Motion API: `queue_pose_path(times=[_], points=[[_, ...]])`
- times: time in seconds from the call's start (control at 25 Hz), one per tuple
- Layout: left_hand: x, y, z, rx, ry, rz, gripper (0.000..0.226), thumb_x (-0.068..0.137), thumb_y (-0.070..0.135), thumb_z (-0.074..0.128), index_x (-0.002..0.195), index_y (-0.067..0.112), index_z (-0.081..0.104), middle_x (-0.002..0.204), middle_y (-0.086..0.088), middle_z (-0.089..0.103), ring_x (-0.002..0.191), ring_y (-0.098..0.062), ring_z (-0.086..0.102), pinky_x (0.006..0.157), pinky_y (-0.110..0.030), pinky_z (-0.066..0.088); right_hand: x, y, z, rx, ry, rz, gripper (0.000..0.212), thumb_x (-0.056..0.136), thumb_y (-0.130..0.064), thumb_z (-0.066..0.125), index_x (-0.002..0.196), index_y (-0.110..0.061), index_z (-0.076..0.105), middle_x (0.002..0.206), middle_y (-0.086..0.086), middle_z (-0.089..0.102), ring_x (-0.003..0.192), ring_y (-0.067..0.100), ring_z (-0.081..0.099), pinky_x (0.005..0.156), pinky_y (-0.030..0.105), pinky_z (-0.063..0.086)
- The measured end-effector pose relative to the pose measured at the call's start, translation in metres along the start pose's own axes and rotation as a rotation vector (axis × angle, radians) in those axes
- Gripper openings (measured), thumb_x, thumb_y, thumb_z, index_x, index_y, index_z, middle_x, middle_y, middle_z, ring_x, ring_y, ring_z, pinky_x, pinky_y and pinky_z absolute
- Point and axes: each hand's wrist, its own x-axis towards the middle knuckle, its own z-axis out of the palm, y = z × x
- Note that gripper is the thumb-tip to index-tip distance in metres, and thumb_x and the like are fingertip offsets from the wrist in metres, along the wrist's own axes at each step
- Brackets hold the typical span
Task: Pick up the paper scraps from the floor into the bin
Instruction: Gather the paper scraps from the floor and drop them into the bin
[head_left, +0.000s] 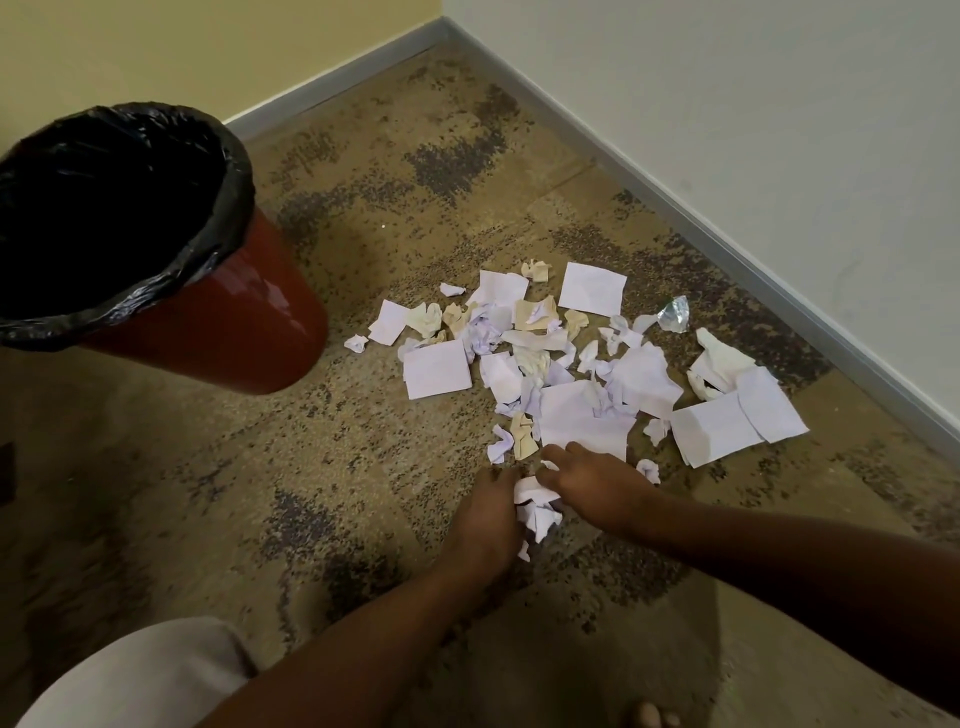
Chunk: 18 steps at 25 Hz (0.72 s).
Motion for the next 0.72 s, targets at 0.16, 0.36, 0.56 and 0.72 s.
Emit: queue_pose_path(times=[0.16, 0.36, 0.56, 0.72], points=[[0.017, -0.009, -0.007, -0.066, 0.064, -0.033, 0.008, 0.081, 0.008, 0.062, 0.079, 0.011, 0.069, 0.078, -0.007, 0.067, 0.065, -0.015, 0.058, 0.064, -0.035, 0.049, 0.004, -0.001, -0.006, -0.008, 0.006, -0.034, 0.034, 0.095, -0.009, 0.042, 0.127, -0.013, 0.055, 0.123, 0.013, 0.052, 0.104, 0.027, 0.052, 0.068, 0.034, 0.043], [0.025, 0.000, -0.040, -0.063, 0.190, -0.032, 0.032, 0.079, 0.004, 0.072, 0.102, 0.025, 0.080, 0.099, 0.000, 0.076, 0.084, -0.017, 0.069, 0.072, -0.023, 0.049, 0.009, 0.002, -0.033, 0.123, 0.133, 0.001, 0.032, 0.097, -0.018, 0.044, 0.126, -0.022, 0.055, 0.105, 0.008, 0.058, 0.096, 0.024, 0.056, 0.072, 0.035, 0.047], [0.016, 0.020, -0.117, -0.077, 0.334, 0.083, 0.020, 0.077, 0.008, 0.076, 0.089, 0.023, 0.081, 0.079, 0.003, 0.074, 0.066, -0.010, 0.062, 0.058, -0.019, 0.045, 0.023, 0.007, -0.100, 0.181, 0.341, 0.029, 0.029, 0.093, -0.016, 0.049, 0.116, -0.026, 0.063, 0.090, 0.005, 0.057, 0.086, 0.025, 0.059, 0.068, 0.032, 0.046], [-0.004, 0.022, -0.188, -0.092, 0.579, 0.154, 0.019, 0.085, 0.007, 0.071, 0.091, 0.022, 0.081, 0.082, -0.002, 0.076, 0.072, -0.018, 0.068, 0.068, -0.032, 0.054, 0.046, -0.007, -0.170, 0.176, 0.544, -0.013, 0.023, 0.084, -0.010, 0.058, 0.101, -0.020, 0.070, 0.080, 0.007, 0.060, 0.075, 0.028, 0.060, 0.059, 0.035, 0.048]])
